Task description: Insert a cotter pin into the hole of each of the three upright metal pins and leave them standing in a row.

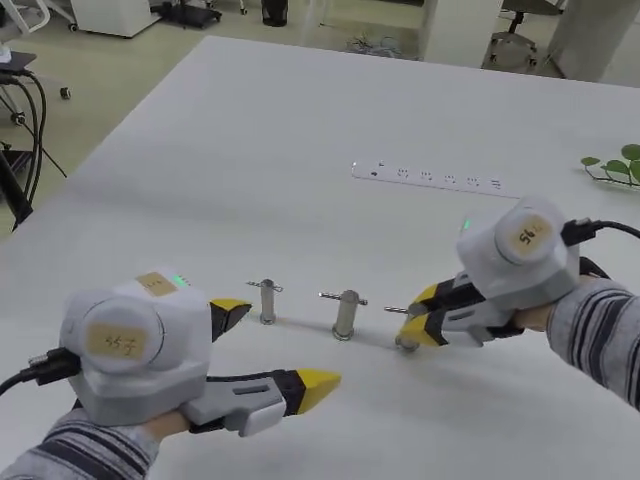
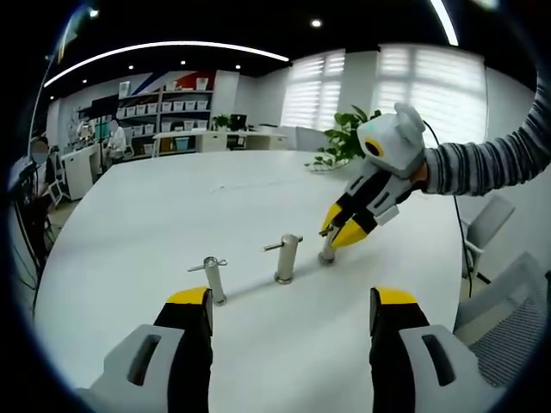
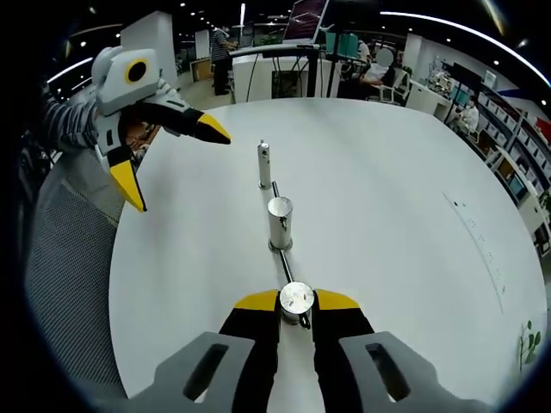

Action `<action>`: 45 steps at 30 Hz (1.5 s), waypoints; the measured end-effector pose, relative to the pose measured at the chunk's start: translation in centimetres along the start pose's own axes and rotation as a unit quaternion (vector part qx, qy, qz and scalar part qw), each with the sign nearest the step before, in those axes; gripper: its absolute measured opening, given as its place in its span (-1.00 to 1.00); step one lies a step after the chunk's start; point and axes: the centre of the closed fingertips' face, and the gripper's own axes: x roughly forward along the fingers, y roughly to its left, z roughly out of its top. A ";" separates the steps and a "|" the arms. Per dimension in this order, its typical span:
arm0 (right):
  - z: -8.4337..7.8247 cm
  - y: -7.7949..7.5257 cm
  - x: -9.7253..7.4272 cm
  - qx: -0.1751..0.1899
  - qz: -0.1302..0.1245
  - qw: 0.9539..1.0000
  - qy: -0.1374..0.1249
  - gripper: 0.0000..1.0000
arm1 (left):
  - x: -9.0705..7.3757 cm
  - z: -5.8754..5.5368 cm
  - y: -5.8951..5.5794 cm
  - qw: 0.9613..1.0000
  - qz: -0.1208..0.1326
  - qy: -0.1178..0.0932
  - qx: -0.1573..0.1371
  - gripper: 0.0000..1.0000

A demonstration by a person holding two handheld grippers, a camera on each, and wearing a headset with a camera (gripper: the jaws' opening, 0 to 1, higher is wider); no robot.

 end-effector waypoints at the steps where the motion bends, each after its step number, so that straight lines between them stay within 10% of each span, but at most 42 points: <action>1: -0.1 -0.2 0.0 0.001 -0.001 1.000 0.001 -0.83 | -0.1 -0.1 0.1 1.000 0.002 0.003 0.003 0.48; 45: -0.6 -1.4 0.0 0.000 0.010 1.000 -0.018 -0.74 | -1.5 -0.6 2.0 1.000 0.018 0.008 -0.017 0.63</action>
